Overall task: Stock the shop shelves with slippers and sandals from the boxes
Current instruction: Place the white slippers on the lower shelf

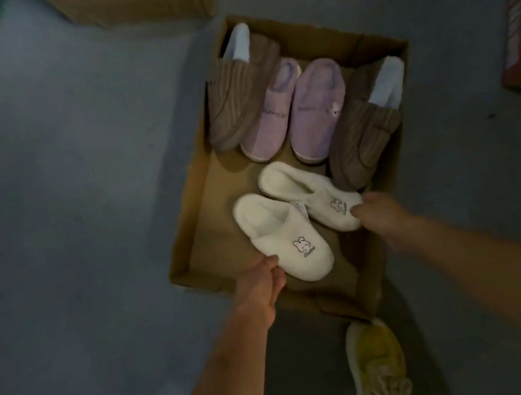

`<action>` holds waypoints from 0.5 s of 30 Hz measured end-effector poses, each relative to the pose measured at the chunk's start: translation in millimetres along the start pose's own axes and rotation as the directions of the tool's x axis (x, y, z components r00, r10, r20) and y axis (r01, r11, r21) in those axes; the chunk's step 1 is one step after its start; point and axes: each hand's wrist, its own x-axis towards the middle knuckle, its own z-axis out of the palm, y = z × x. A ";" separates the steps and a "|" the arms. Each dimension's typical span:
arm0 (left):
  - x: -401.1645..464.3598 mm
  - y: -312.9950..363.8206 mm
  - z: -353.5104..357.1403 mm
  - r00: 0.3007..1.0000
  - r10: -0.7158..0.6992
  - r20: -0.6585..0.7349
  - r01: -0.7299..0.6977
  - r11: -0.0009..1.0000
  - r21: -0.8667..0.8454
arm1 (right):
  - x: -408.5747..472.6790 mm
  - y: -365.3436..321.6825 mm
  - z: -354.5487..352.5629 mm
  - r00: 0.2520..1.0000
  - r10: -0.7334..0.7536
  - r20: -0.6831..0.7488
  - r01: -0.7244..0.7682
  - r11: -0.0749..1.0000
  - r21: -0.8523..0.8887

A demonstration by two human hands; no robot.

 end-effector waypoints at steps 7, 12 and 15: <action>94.7 -39.5 23.7 0.996 0.058 -0.064 -0.057 0.998 0.026 | 69.4 8.5 20.5 0.996 0.015 -0.089 -0.016 1.000 -0.011; 112.9 -48.7 38.4 0.999 0.031 -0.043 -0.035 0.993 -0.112 | 83.9 22.5 34.4 0.998 0.049 -0.033 -0.049 0.999 0.004; 121.7 -55.5 39.2 0.998 0.031 -0.059 -0.040 0.989 -0.144 | 82.8 27.9 37.6 0.998 0.046 0.046 -0.045 0.999 -0.026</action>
